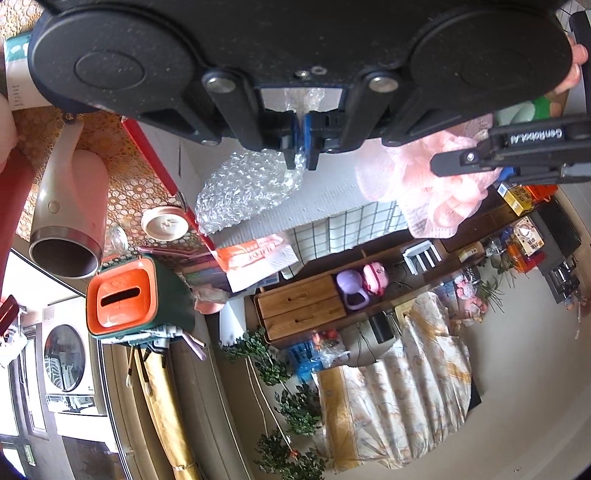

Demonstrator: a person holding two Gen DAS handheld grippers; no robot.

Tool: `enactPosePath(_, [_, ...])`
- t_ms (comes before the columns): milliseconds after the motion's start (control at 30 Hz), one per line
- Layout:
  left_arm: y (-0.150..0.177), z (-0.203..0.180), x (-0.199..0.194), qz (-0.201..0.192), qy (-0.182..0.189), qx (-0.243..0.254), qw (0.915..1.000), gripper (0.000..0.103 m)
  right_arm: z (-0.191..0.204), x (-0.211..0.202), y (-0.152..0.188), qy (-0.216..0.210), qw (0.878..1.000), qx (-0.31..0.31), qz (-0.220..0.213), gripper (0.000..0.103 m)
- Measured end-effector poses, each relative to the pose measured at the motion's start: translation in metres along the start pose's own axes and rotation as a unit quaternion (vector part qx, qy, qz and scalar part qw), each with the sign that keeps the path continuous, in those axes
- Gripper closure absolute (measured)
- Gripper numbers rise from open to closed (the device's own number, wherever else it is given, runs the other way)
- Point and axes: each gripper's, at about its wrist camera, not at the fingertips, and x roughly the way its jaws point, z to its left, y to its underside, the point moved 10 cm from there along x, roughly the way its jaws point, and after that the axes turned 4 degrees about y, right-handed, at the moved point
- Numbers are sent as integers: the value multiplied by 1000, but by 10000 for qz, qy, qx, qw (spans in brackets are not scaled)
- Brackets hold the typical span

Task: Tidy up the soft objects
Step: 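Carry the bath puff and bubble wrap with both tools over the red box, then open both tools to drop the bath puff and bubble wrap into the box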

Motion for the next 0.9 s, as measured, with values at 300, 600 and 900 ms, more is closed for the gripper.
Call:
enactPosePath(300, [-2, -9, 80, 572, 127, -269, 9979, 63, -11, 43, 21, 44, 9993, -99, 360, 100])
enactPosePath(600, [23, -19, 136, 1316, 126, -369, 9905, 62, -24, 62, 31, 203, 9981, -112, 578, 93])
enactPosePath(900, [39, -13, 159, 1895, 167, -680, 9794, 49, -29, 56, 34, 463, 9959, -437, 643, 75])
